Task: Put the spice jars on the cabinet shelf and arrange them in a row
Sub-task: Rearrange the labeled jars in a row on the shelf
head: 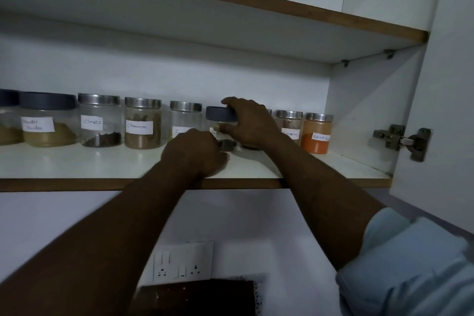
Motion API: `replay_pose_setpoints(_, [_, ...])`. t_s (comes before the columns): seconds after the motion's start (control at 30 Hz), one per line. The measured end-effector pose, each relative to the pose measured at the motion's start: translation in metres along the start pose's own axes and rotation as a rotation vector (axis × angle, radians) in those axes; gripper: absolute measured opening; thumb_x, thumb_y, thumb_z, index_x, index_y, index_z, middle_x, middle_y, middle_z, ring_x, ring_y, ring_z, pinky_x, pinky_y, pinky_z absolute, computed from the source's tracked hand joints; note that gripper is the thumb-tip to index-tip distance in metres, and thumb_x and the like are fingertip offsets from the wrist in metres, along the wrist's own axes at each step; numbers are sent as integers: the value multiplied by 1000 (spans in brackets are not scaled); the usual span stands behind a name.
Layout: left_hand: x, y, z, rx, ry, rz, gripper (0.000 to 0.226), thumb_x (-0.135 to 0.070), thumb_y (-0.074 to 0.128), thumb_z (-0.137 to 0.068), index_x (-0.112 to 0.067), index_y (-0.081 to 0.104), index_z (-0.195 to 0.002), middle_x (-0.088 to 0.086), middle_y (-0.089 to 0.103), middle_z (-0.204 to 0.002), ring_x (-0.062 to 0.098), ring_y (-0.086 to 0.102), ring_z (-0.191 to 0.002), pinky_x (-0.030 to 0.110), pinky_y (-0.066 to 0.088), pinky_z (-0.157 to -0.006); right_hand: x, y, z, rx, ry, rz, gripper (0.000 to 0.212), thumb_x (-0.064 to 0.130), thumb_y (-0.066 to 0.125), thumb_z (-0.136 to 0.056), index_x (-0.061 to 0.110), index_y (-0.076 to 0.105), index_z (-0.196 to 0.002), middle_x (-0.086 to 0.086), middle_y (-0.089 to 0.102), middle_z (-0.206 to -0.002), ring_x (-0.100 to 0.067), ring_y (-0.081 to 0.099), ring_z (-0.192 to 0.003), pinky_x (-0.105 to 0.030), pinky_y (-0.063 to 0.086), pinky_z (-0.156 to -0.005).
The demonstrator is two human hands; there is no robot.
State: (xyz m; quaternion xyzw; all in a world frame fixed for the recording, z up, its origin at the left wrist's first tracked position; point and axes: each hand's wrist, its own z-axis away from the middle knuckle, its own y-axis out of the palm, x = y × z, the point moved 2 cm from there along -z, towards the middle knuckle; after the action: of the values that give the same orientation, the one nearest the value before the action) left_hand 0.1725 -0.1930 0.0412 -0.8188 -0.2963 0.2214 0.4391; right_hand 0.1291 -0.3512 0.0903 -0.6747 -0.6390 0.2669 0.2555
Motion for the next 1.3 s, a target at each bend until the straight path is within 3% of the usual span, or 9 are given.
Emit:
replay_pose_setpoints(0.2, [3, 4, -1, 5, -46, -35, 55, -66, 49, -83, -23, 71, -110, 4, 68, -115, 27, 63, -107, 38, 50, -84, 1, 12, -15, 53, 22, 174, 56, 55, 73, -82, 23, 61, -126, -2, 70, -112, -23, 65, -98, -38, 49, -91])
replay_pose_setpoints(0.47, [-1, 3, 1, -12, -80, 0, 50, -61, 52, -85, -22, 70, -111, 6, 68, -115, 27, 64, -106, 35, 40, -73, -7, 19, -17, 35, 19, 134, 47, 44, 75, -83, 20, 62, -122, -2, 71, -111, -25, 64, -96, -34, 37, -93])
replay_pose_setpoints(0.63, [-1, 0, 7, -17, -71, 14, 49, -59, 52, -86, -22, 70, -113, 6, 67, -117, 28, 64, -108, 35, 38, -73, -6, 18, -16, 62, 48, 76, 49, 40, 72, -86, 22, 59, -129, 1, 70, -119, -23, 63, -109, -43, 25, -115])
replay_pose_setpoints(0.8, [3, -8, 14, 30, -49, 74, 44, -55, 55, -85, -19, 71, -104, 5, 69, -111, 26, 63, -104, 35, 49, -79, -3, 15, -12, 100, 88, 37, 61, 39, 71, -87, 25, 50, -142, 3, 62, -137, -21, 56, -128, -47, 13, -123])
replay_pose_setpoints(0.9, [27, -22, 25, 49, -60, 88, 45, -58, 57, -84, -23, 74, -106, 3, 71, -109, 24, 65, -100, 38, 55, -87, 2, 7, -8, -11, 112, -50, 74, 46, 72, -86, 21, 44, -150, -4, 49, -152, -24, 46, -138, -49, 19, -122])
replay_pose_setpoints(1.0, [65, -36, 39, 102, -58, 17, 50, -66, 51, -88, -28, 75, -111, 0, 71, -114, 22, 63, -105, 40, 53, -91, 22, -3, -13, -161, 67, -84, 67, 52, 69, -88, 21, 52, -145, -2, 53, -150, -23, 48, -137, -45, 24, -120])
replay_pose_setpoints(1.13, [86, -44, 43, 162, -62, -6, 52, -70, 44, -92, -38, 70, -123, -4, 63, -135, 21, 57, -121, 39, 48, -99, 69, 7, -29, -46, -12, -62, 73, 55, 70, -86, 24, 48, -149, -2, 53, -152, -24, 49, -138, -45, 32, -119])
replay_pose_setpoints(1.3, [86, -38, 38, 182, -61, -66, 61, -73, 37, -91, -36, 65, -129, -2, 62, -135, 24, 57, -123, 41, 46, -102, 101, 35, -43, 65, -11, 135, 81, 47, 75, -81, 22, 43, -151, -7, 52, -149, -30, 53, -131, -43, 40, -110])
